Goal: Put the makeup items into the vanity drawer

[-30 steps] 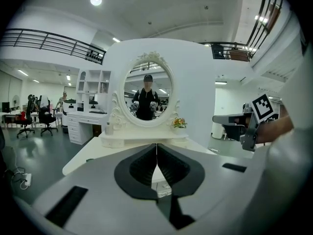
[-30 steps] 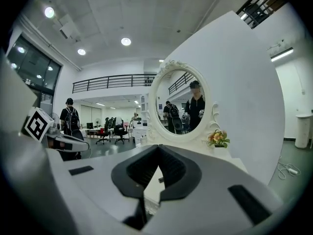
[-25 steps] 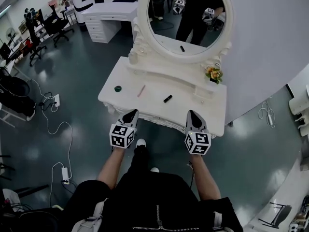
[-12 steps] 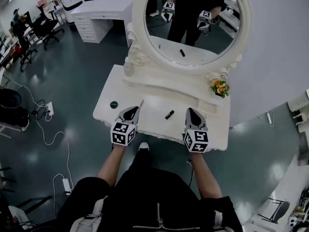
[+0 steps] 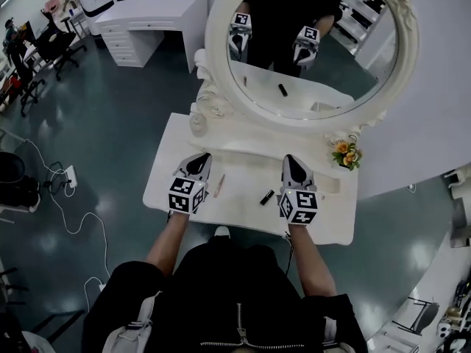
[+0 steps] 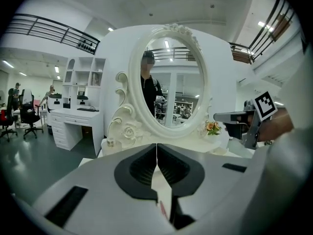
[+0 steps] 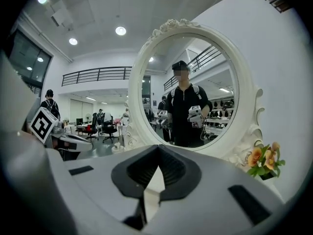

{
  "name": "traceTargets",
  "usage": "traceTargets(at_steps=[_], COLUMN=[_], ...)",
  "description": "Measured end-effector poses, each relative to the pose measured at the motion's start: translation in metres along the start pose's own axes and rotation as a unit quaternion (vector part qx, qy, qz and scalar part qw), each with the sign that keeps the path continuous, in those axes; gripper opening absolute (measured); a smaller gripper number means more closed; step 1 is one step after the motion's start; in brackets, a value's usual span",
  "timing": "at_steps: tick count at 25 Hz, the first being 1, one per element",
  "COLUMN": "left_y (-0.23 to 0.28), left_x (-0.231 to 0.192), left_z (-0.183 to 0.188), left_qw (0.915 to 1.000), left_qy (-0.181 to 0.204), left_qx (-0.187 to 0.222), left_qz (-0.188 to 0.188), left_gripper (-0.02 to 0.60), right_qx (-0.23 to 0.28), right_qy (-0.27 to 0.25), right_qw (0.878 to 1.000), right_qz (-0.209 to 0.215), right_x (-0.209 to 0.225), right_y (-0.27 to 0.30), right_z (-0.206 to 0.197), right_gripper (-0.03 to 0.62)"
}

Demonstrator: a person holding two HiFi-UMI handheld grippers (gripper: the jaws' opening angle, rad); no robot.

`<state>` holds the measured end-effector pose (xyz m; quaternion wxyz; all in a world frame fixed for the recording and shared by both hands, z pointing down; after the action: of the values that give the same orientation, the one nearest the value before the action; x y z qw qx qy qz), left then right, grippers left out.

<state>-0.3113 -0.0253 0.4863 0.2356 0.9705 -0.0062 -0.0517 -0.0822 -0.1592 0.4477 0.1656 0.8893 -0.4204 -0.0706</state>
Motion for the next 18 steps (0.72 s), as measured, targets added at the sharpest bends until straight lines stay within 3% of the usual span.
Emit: traceTargets(at_steps=[10, 18], left_y=[0.016, -0.001], left_x=[-0.026, -0.065], left_z=[-0.001, -0.022], left_qw=[0.9999, 0.9976], left_qy=[-0.014, -0.03], left_qx=[-0.004, -0.012], left_qz=[0.006, 0.062], left_gripper=[0.021, 0.023], right_qx=[-0.008, -0.02], right_qy=[-0.003, -0.02], right_qw=[1.0, 0.998], right_qz=[0.011, 0.059], right_x=[-0.013, -0.032], right_y=[0.037, 0.072], right_z=[0.002, -0.001], right_gripper=[0.006, 0.006])
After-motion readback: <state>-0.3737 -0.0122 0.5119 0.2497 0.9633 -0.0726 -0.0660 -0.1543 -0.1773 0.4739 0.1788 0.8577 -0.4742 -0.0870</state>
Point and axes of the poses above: the fingertips, and each gripper's own axes: y forward along the fingers, x to its right, z out of its top, the point moved 4 cm from there along -y, backward along the fingers, and after that the axes turned 10 degrees about -x, right-handed, at the moved point
